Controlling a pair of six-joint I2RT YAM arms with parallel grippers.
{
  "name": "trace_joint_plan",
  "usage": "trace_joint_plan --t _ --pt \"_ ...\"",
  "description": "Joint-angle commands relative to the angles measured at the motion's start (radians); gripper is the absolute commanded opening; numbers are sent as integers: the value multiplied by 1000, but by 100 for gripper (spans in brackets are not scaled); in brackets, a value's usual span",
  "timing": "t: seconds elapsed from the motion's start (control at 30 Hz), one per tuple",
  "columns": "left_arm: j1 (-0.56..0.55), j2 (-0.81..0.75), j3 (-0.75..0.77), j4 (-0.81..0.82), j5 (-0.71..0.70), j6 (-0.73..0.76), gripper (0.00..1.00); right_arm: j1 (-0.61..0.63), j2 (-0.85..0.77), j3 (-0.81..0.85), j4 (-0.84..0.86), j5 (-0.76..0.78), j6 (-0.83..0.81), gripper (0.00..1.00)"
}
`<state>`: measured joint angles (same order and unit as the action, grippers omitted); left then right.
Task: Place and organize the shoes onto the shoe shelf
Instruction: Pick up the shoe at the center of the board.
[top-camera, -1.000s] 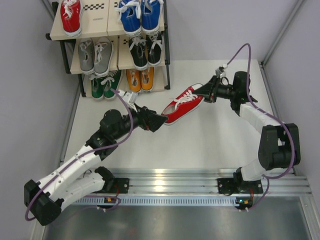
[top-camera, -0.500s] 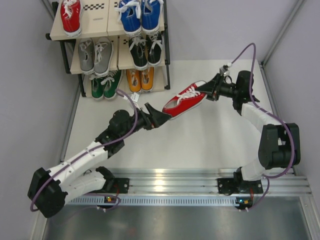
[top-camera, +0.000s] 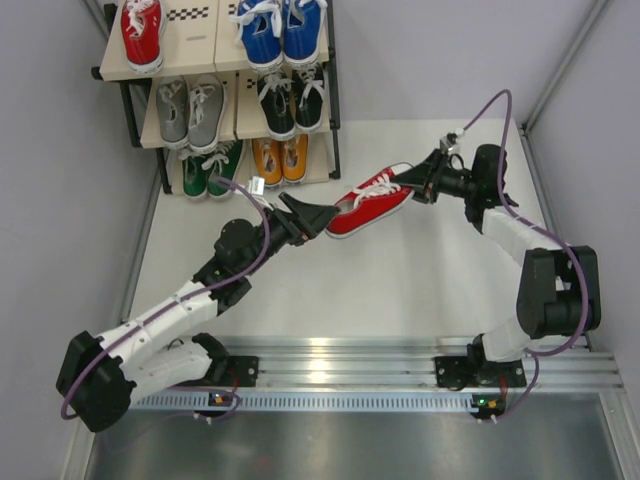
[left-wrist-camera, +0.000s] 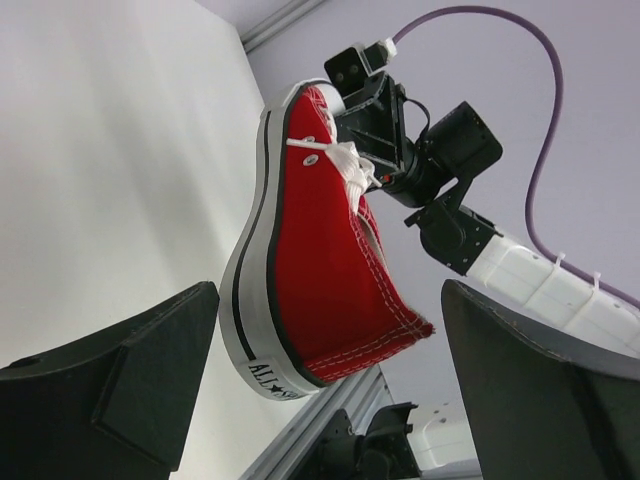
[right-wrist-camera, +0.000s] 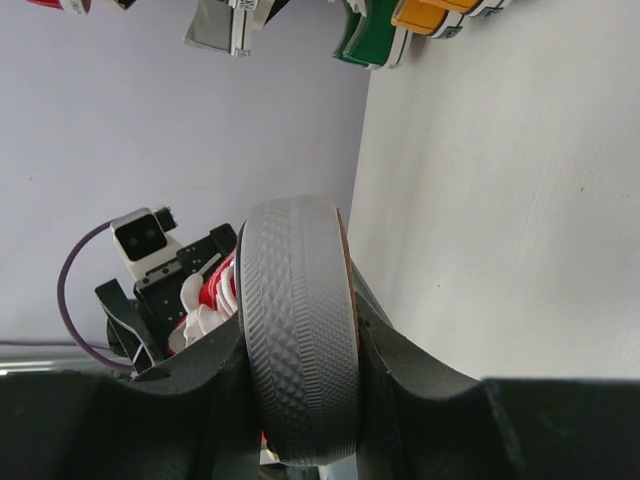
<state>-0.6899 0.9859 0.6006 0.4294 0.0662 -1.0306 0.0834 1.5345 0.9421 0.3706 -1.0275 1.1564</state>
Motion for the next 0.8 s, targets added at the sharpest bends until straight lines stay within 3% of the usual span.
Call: trace_joint_plan --t 0.0,0.53,0.77 --pt "-3 3 27 104 -46 -25 98 12 -45 17 86 -34 39 0" --pt "-3 5 -1 103 29 -95 98 7 -7 35 214 -28 137 0" --pt "-17 68 54 103 -8 -114 98 18 -7 27 237 -20 151 0"
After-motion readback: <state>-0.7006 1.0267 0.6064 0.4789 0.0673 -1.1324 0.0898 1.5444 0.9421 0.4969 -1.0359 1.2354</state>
